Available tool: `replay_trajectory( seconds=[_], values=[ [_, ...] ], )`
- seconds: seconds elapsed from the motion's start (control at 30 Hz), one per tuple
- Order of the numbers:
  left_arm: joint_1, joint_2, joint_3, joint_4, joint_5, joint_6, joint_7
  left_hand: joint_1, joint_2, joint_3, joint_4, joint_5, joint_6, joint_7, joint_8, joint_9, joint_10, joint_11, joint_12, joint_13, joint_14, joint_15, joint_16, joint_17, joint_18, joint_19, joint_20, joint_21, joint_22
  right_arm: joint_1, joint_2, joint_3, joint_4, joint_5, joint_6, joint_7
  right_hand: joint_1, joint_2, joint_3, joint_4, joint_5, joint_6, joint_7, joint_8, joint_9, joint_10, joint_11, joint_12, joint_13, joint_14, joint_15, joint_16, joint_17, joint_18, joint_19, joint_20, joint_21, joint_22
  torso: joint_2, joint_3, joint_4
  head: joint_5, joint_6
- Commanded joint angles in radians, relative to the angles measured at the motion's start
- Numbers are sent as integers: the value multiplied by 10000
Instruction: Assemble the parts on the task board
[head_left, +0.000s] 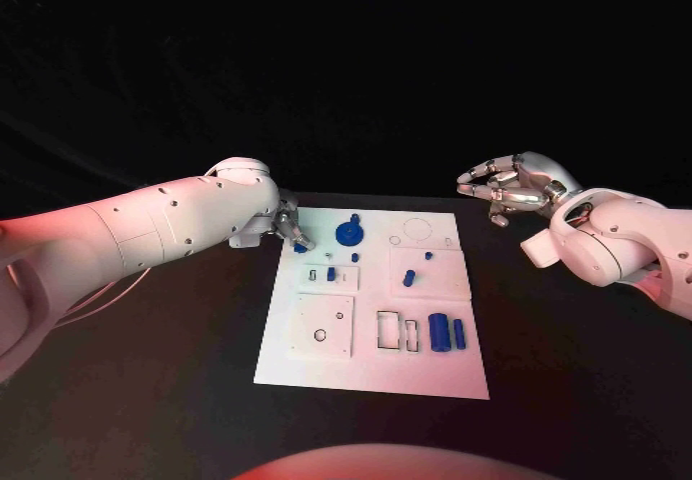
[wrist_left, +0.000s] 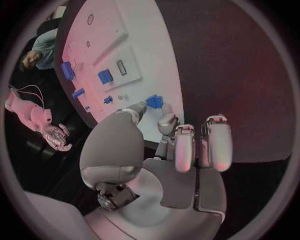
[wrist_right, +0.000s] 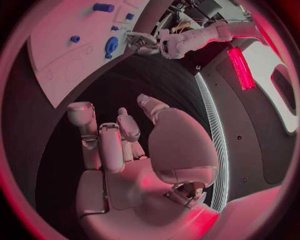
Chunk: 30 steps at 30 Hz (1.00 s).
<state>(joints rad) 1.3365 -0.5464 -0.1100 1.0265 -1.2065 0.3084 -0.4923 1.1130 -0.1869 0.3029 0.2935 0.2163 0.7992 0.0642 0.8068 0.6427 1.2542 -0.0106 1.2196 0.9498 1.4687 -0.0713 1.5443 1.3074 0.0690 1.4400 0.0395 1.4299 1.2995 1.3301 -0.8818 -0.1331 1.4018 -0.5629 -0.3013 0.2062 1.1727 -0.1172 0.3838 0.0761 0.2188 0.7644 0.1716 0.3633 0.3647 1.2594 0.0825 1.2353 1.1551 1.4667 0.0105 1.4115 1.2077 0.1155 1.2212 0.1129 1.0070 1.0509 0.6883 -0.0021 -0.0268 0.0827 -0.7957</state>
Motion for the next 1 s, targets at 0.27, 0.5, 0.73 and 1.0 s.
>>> replay_trajectory(
  seconds=[0.27, 0.5, 0.73, 1.0],
  values=[
    [0, -4, 2, 24, -350, 100, -182, -440, 81, -440, 10, -222, 90, -32, 177, 65, 12, 16, 11, 34, 891, 32, -6, 2206, -94, -15, 36, -35, 25, -11, -9, 0, -4, -34, 111, 62, 10, -7, -4, 83, 43, -78, -10, 29, 15, -30, 8, -41, -13, 180, -37, -72, -10, 196, -44, -1, -35, -7, 8, 3, -15, 9, 13],
    [0, 6, 2, 56, -492, 274, -359, -689, 385, -1070, 11, -909, 102, -102, 385, 151, 89, -47, 96, 128, 905, -21, 21, 2246, -111, 32, -15, 6, 111, -15, -18, -2, -5, -34, 118, 54, 10, -7, -4, 83, 43, -78, -10, 29, 15, -30, 8, -41, -13, 180, -37, -72, -10, 196, -44, -1, -35, -7, 12, 5, -16, -4, 8],
    [0, 8, 2, 141, -478, 522, -396, -644, 484, -1171, 3, -1018, 130, -127, 453, 178, 150, -66, 156, 214, 923, -35, 58, 2305, -125, 65, -25, 40, 175, -30, -13, -3, -10, -34, 134, 53, 6, -8, -9, 93, 41, -79, -13, 35, 16, -11, 6, -24, 7, 180, -38, -78, -16, 196, -46, -1, -46, -14, 10, 7, -19, -13, -13],
    [-1, 50, 1, 161, -412, 671, -400, -559, 530, -1190, -6, -1021, 103, -126, 459, 179, 66, -69, 65, 57, 908, -39, 28, 2257, -111, 34, -31, 5, 114, -38, -27, -4, 4, -34, 142, 53, 6, -8, -9, 93, 41, -79, -13, 35, 16, -11, 6, -24, 7, 180, -38, -78, -16, 196, -46, -1, -46, -14, 11, -3, 2, -32, -36]
  ],
)
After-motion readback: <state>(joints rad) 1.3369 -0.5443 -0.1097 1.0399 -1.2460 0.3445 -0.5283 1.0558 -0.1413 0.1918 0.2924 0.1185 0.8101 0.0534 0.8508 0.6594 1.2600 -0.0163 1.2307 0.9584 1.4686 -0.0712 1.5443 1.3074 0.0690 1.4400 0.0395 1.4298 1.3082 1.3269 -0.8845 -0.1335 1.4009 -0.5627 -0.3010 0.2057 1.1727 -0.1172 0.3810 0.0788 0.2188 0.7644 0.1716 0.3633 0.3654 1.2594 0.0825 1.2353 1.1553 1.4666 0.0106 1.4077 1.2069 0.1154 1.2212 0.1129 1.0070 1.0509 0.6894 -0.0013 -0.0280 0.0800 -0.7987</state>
